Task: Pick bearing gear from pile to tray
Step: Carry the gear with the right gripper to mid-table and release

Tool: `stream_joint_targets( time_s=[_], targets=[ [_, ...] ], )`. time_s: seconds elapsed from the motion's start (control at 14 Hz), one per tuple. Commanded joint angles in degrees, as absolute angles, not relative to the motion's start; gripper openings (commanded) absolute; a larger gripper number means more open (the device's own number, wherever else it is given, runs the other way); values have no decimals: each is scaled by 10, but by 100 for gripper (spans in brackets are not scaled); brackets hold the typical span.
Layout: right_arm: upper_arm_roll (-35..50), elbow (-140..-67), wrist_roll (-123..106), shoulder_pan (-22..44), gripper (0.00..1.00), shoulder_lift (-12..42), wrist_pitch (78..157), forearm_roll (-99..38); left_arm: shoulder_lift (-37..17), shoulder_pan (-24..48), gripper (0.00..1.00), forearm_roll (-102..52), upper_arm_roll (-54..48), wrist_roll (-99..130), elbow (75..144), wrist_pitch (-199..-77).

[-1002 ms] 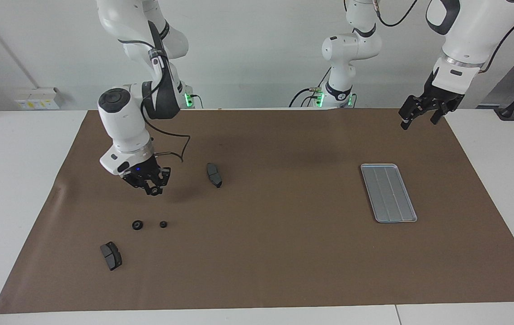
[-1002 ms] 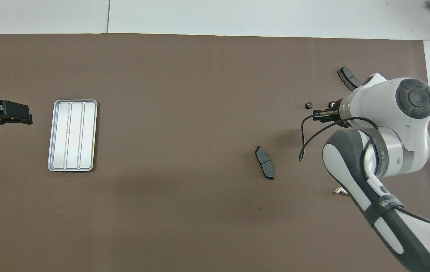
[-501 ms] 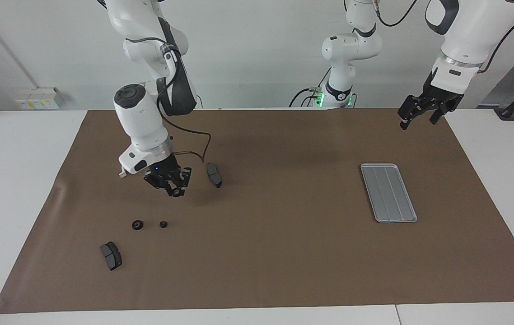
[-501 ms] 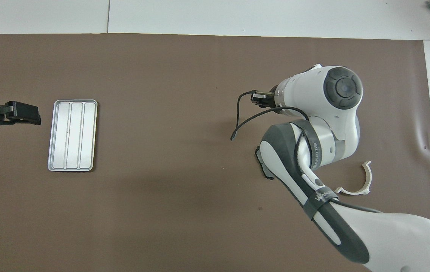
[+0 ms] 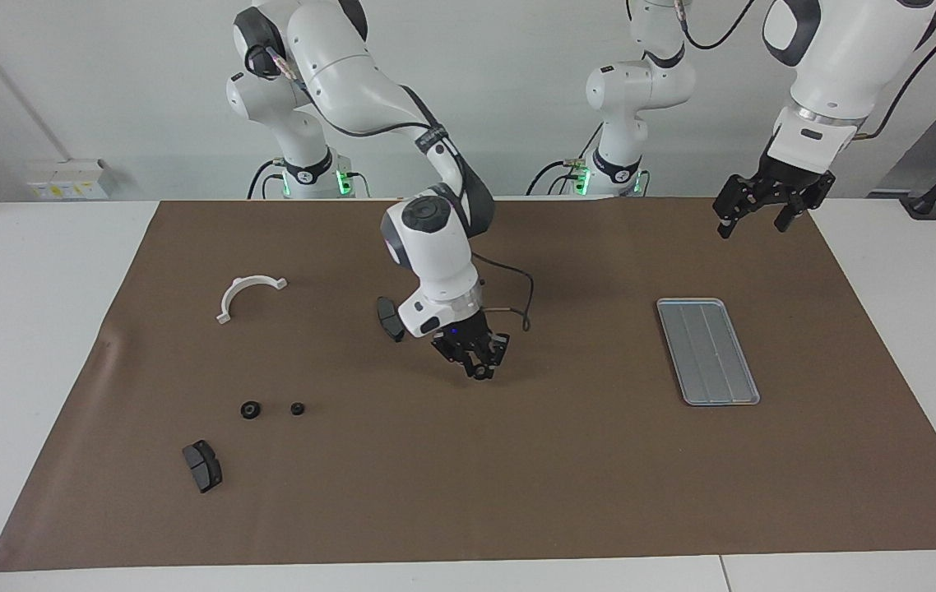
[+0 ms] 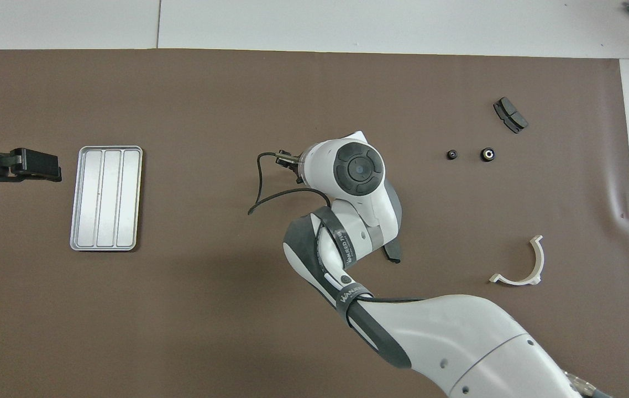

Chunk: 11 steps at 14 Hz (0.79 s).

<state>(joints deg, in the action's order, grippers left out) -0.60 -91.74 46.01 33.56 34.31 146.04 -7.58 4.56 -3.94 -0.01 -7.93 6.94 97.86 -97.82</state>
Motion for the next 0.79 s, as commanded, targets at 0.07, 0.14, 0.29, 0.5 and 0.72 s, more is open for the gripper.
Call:
stream_joint_targets(
  time_s=[0.07, 0.14, 0.29, 0.5, 0.72],
  targets=[
    [-9, -892, 475, 346, 23, 370, 1488, -76, 53, -20, 100, -8, -75, 70, 994, -989],
    [-9, -896, 475, 345, 65, 369, 1491, -76, 48, -18, 100, -10, -75, 82, 993, -991],
    [-11, -903, 476, 349, 100, 367, 1487, -76, 40, -11, 100, -23, -75, 106, 991, -1007],
    [-18, -903, 476, 350, 100, 362, 1481, -52, 10, 10, 100, -41, -75, 160, 977, -1038],
    [-58, -914, 459, 328, 100, 309, 1428, 12, -45, 56, 100, -38, -73, 220, 936, -1048]
  ],
)
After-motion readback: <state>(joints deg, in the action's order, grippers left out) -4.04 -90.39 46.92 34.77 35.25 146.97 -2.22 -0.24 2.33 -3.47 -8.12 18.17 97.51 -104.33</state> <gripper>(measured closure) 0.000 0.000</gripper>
